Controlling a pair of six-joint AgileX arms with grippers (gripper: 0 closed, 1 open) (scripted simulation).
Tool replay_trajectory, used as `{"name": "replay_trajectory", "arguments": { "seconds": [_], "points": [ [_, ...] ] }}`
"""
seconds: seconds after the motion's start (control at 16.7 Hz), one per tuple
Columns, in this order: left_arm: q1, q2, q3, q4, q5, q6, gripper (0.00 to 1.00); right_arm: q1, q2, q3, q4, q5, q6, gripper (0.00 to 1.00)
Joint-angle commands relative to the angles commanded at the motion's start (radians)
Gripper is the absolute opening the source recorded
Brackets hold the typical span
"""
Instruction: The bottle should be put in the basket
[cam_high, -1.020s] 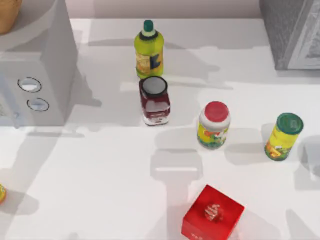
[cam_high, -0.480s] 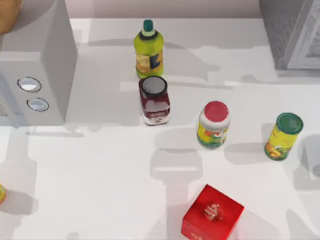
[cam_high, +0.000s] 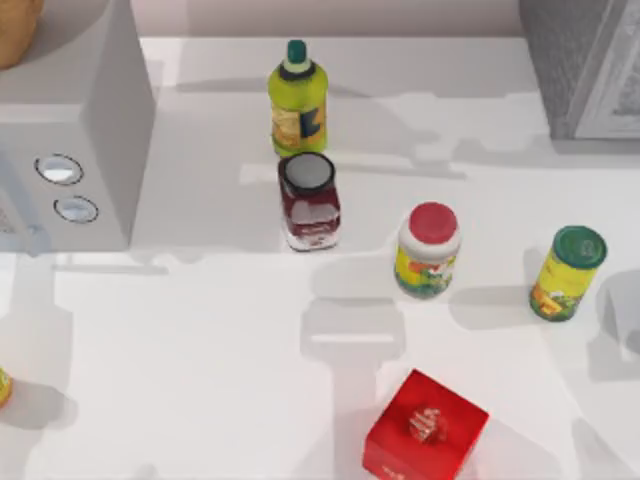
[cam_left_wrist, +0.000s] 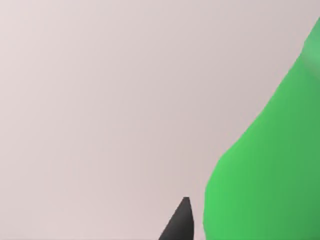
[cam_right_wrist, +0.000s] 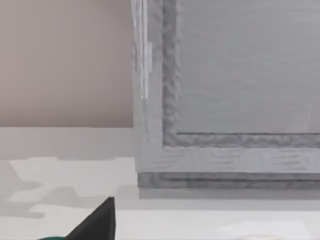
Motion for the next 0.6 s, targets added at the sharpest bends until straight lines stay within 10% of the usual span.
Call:
{"name": "replay_trajectory", "arguments": {
  "seconds": [0.6],
  "points": [
    [-0.006,0.097,-0.076,0.181,-0.005,-0.004,0.0,0.0,0.0,0.0,0.0,0.0,0.0,1.0]
  ]
}}
